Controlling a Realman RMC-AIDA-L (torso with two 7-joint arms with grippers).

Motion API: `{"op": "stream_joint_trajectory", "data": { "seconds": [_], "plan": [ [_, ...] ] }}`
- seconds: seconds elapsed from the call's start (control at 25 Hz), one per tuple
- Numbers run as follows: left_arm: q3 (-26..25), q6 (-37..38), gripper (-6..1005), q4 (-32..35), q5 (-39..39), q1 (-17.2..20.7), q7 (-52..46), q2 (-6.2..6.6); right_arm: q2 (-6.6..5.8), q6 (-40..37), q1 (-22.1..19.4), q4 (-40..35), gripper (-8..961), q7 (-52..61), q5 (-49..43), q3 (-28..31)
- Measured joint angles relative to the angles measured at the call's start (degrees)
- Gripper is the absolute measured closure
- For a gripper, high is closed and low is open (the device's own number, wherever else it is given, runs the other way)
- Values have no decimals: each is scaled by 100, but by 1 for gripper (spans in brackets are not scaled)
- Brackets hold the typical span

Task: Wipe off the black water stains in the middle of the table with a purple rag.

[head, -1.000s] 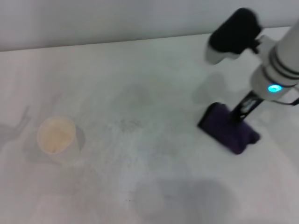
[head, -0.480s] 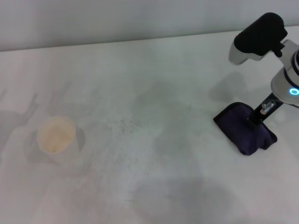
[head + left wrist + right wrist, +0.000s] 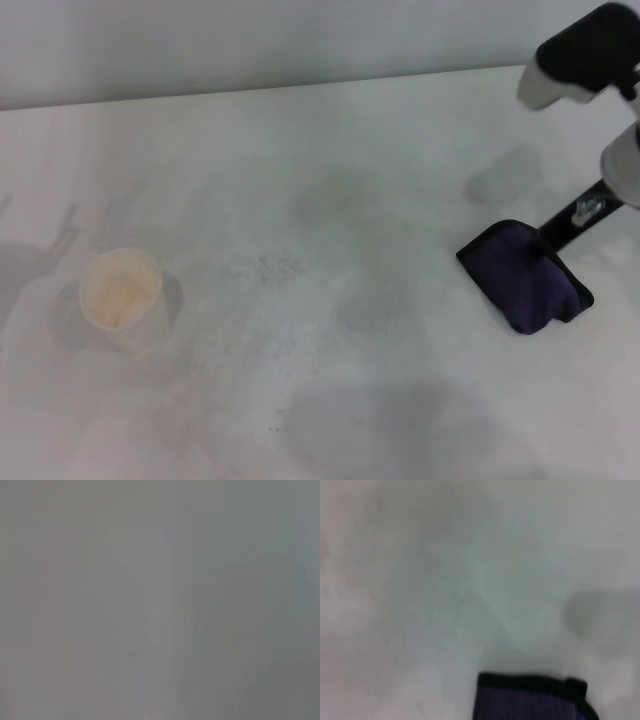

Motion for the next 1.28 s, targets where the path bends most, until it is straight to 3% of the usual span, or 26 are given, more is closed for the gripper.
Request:
{"op": "stream_joint_trajectory", "data": {
  "seconds": [0.28, 0.44, 0.8, 1.0, 1.28],
  "plan": [
    [-24, -55, 123, 0, 0, 69, 0, -8, -4, 148, -42, -498, 571, -595, 257, 881],
    [-26, 15, 123, 3, 1, 29, 0, -8, -1, -333, -61, -273, 570, -1172, 609, 1513],
    [-27, 71, 123, 24, -172, -94, 0, 1, -23, -1289, -118, 1209, 568, -3566, 2229, 3600],
    [-25, 201, 122, 12, -345, -225, -9, 0, -63, -1411, -353, 2267, 567, -5559, 3915, 4920],
    [-24, 221, 122, 3, -448, -372, -19, -6, -68, -1544, -747, 3558, 566, -7963, 6028, 5712]
  ]
}}
